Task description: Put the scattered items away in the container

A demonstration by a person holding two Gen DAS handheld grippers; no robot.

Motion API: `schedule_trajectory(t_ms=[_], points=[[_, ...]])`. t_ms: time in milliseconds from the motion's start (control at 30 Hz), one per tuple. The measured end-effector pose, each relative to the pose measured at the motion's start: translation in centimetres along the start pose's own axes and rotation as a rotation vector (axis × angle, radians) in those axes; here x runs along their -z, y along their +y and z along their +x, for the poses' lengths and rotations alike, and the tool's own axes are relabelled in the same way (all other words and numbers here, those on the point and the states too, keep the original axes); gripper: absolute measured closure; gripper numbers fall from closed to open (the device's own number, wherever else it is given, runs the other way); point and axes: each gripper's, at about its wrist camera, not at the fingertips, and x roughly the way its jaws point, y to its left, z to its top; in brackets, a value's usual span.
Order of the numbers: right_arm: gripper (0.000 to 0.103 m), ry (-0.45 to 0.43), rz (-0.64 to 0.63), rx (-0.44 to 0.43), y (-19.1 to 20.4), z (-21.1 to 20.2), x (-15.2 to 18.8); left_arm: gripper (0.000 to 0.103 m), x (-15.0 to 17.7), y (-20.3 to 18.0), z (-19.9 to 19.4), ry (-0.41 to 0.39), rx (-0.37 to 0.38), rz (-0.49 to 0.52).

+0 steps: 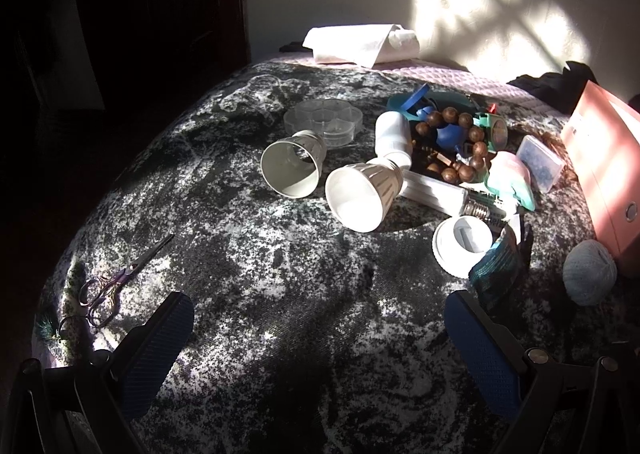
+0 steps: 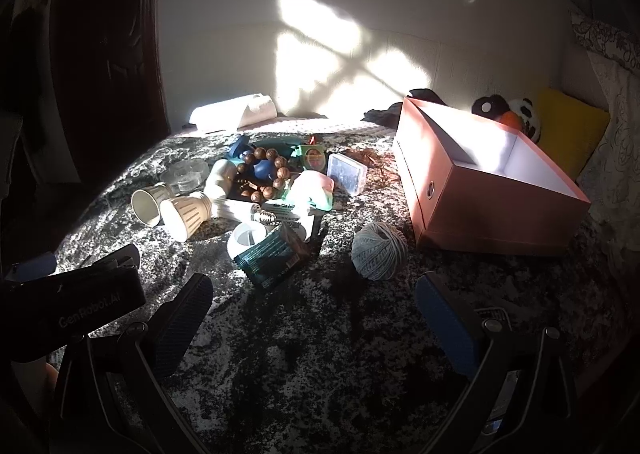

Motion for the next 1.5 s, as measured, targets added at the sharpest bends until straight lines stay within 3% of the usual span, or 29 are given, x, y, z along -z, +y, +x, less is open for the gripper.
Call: schedule_trajectory(t_ms=[100, 167, 333, 1500], points=[[0.000, 0.006, 0.002, -0.006, -0.1, 0.5, -0.1, 0.000, 0.3, 0.3, -0.6, -0.077, 0.001, 0.005], [0.000, -0.010, 0.004, -0.009, -0.3, 0.7, -0.1, 0.000, 0.8, -0.2, -0.8, -0.096, -0.054, 0.045], [0.000, -0.037, 0.006, -0.002, -0.4, 0.2, 0.6, 0.000, 0.5, -0.7, -0.5, -0.062, -0.057, 0.067], [0.000, -0.033, -0.023, 0.011, -0.3, 0.5, 0.7, 0.000, 0.4, -0.5, -0.1, -0.044, -0.083, 0.077]])
